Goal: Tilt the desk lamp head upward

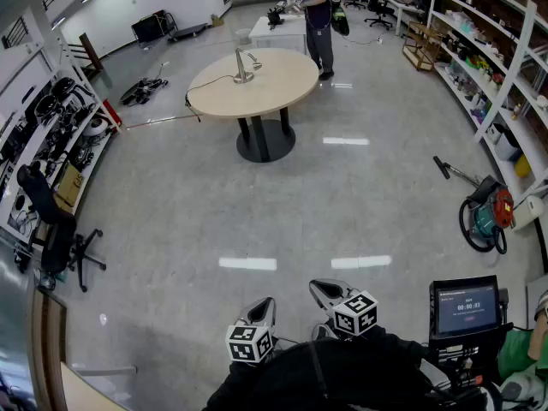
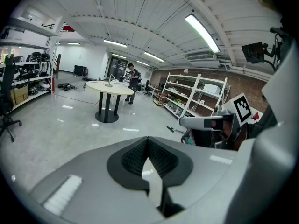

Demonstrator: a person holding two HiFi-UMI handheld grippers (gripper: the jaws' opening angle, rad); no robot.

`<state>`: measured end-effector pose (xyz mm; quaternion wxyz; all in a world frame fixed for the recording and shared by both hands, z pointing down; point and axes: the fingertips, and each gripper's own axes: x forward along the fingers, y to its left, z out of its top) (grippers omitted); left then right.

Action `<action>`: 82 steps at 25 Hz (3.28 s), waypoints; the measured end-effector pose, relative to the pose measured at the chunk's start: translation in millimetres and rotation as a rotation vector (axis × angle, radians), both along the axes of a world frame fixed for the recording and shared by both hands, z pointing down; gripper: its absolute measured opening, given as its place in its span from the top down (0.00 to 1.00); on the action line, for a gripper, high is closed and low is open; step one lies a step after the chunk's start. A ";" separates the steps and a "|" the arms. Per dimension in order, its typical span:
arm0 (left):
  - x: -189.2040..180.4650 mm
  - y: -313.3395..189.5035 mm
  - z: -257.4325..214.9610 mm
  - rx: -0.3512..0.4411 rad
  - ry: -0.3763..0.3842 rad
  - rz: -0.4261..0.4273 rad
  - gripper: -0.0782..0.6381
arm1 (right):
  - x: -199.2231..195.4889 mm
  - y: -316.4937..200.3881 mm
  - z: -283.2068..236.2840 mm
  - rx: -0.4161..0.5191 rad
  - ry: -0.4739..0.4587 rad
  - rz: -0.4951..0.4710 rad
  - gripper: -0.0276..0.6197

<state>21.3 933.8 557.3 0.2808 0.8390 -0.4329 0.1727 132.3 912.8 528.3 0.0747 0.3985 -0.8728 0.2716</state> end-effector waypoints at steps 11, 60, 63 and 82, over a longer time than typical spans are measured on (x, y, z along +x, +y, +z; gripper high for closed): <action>-0.7 4.7 -3.3 -0.026 0.002 -0.031 0.88 | 17.8 -5.4 -5.5 0.016 0.011 0.089 0.95; -106.2 -493.7 25.0 -0.016 0.062 -0.003 0.88 | -88.5 -507.4 21.8 -0.050 0.040 0.097 0.95; -76.5 -525.1 18.6 0.002 0.049 0.025 0.88 | -63.6 -541.5 21.2 -0.055 0.030 0.096 0.95; 15.5 -659.1 9.9 0.030 -0.009 0.056 0.88 | 31.3 -675.1 25.4 -0.062 -0.021 0.145 0.95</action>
